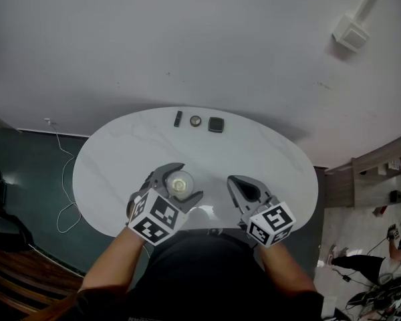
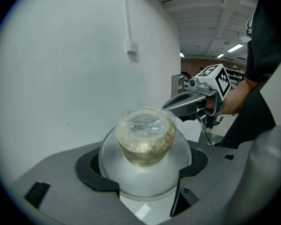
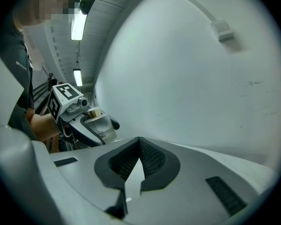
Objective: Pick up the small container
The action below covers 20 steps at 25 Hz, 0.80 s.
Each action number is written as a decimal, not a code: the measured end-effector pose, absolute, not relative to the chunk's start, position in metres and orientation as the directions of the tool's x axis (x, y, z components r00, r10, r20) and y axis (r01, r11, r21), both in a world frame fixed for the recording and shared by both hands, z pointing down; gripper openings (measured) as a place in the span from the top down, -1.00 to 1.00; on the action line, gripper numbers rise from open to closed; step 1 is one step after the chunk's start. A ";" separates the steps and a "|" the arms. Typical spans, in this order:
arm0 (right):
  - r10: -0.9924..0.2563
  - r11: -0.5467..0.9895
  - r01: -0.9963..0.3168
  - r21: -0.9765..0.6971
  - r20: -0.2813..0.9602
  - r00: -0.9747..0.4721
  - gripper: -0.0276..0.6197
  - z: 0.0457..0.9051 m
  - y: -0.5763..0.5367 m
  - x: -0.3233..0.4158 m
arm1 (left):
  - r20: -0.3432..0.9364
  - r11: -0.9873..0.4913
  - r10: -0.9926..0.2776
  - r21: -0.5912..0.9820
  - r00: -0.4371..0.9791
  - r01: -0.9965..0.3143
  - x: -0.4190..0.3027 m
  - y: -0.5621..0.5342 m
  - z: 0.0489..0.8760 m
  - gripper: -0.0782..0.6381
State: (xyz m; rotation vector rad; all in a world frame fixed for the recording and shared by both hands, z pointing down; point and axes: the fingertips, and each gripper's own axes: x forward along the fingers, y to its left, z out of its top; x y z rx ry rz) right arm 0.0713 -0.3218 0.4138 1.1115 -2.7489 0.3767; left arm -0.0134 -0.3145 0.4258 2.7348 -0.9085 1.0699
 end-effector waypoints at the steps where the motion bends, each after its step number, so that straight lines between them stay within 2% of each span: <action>1: -0.661 0.693 -0.700 -0.174 0.233 -0.713 0.93 0.414 -0.321 0.071 | 0.637 -0.823 -0.503 -0.147 0.584 -0.549 -0.014 -0.314 0.425 -0.19; 20: -0.663 0.693 -0.701 -0.168 0.234 -0.711 0.93 0.414 -0.319 0.069 | 0.637 -0.829 -0.501 -0.159 0.586 -0.536 -0.012 -0.312 0.424 -0.19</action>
